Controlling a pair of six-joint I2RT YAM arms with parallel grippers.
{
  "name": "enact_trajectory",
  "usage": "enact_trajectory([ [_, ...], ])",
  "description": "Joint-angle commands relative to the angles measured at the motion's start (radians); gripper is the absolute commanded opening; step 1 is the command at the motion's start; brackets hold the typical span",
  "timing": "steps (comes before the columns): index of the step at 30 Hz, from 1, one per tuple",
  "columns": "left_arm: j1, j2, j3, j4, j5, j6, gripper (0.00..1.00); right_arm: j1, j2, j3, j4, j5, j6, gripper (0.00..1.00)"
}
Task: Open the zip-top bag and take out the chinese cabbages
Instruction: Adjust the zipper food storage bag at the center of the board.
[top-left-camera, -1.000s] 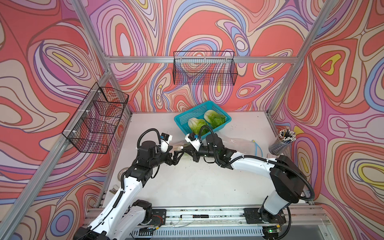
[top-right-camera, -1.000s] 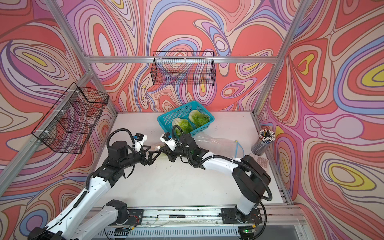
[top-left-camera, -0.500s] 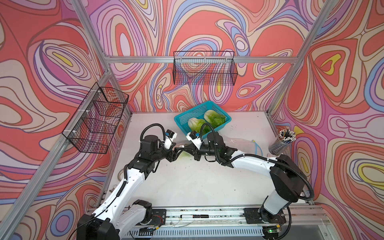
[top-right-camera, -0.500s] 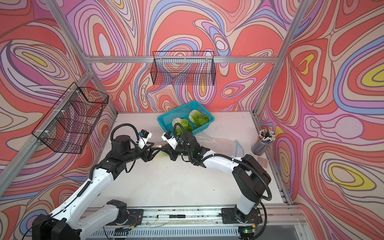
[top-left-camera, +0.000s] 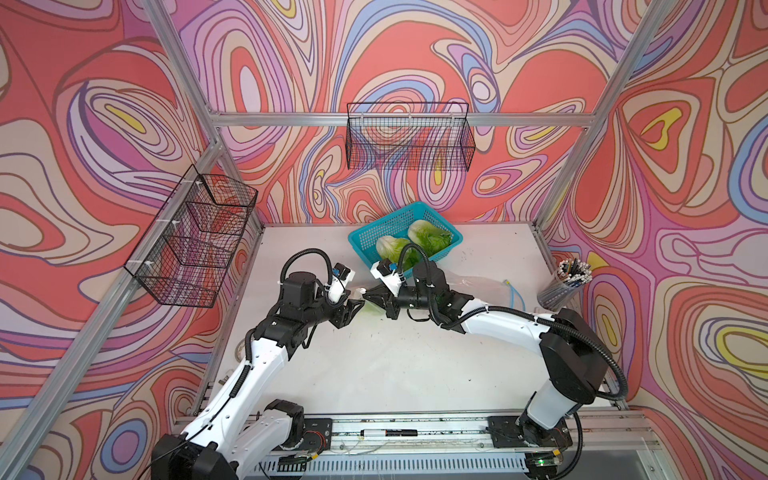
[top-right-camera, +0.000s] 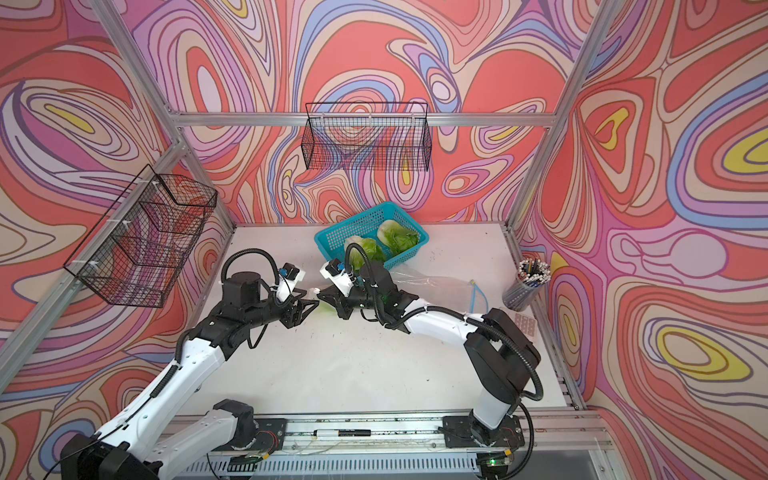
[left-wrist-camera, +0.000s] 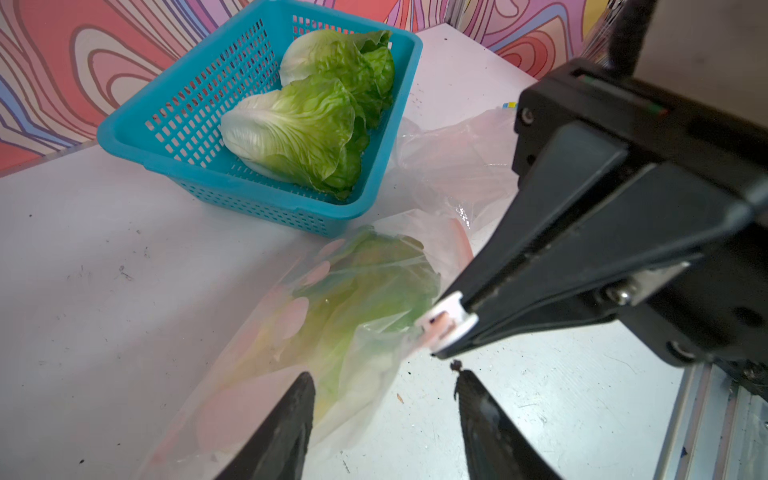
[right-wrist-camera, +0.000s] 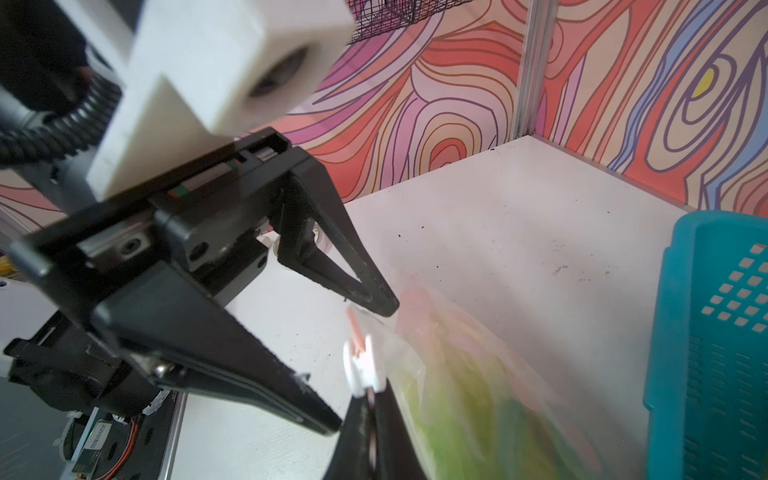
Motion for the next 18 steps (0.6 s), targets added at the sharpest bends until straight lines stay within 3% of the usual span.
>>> enact_trajectory([
  [1, -0.003, 0.024, 0.04, -0.046, -0.023, 0.053, 0.56, -0.001, 0.017, 0.029, 0.011, -0.022, -0.005, 0.0],
  [8, -0.003, 0.033, 0.032, 0.056, -0.016, 0.052, 0.58, -0.001, 0.018, 0.028, 0.01, -0.023, -0.003, 0.0],
  [18, -0.003, 0.08, 0.059, 0.058, 0.031, 0.063, 0.37, -0.002, 0.022, 0.037, -0.02, -0.037, -0.013, 0.0],
])
